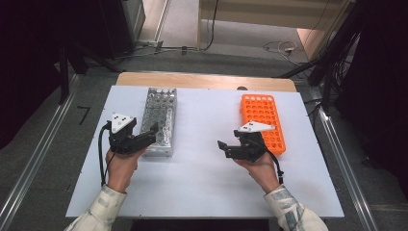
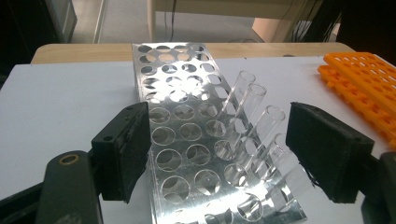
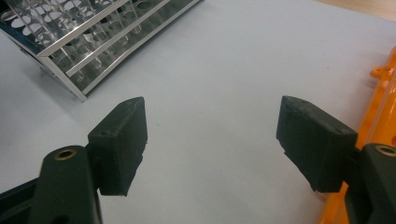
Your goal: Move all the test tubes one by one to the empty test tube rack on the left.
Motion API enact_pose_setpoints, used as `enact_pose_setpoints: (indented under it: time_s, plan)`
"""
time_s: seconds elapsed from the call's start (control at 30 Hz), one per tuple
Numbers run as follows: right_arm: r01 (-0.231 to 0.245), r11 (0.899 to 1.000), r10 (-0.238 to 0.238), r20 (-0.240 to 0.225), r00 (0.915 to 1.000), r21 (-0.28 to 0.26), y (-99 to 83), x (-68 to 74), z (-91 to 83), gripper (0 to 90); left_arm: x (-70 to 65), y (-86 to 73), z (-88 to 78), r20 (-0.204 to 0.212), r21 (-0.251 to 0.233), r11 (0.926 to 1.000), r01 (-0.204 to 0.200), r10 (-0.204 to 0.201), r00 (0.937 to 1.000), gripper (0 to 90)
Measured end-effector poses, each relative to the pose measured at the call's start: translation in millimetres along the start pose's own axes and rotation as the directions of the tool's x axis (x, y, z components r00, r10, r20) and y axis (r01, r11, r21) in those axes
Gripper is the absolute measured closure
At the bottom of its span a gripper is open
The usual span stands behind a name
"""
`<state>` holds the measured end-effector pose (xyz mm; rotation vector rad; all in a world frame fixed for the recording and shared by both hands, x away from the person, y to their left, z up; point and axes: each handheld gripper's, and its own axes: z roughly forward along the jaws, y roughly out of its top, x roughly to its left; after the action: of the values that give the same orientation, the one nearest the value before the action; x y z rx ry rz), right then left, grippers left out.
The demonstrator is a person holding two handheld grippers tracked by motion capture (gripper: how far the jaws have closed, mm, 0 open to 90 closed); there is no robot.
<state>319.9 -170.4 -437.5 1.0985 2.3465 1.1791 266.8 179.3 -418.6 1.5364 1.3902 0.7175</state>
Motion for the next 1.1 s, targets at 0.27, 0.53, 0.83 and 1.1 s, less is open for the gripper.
enact_pose_setpoints:
  time_s: [0.27,0.53,0.83,1.1]
  plan:
    - [-0.019,1.000,0.020,0.012,0.9997,-0.025,-2.9,-8.8,-9.1,23.2,2.8,-7.7,-15.0,-0.017,-0.012,0.9999,0.000,-0.001,0.9999,18.2]
    - [-0.035,0.998,0.037,0.027,0.9990,-0.051,-7.1,-18.3,-21.9,23.2,13.4,-18.4,-24.7,-0.037,-0.001,1.0000,0.004,-0.004,0.9993,18.2]
    - [-0.048,0.996,0.052,0.052,0.9973,-0.071,-16.5,-29.9,-36.4,23.2,22.7,-27.6,-39.1,-0.062,-0.026,0.9996,0.004,-0.006,0.9981,18.2]
    - [-0.058,0.995,0.065,0.074,0.9951,-0.085,-27.2,-40.3,-52.0,23.1,28.5,-33.5,-49.0,-0.085,-0.039,0.9992,-0.011,0.008,0.9964,18.2]
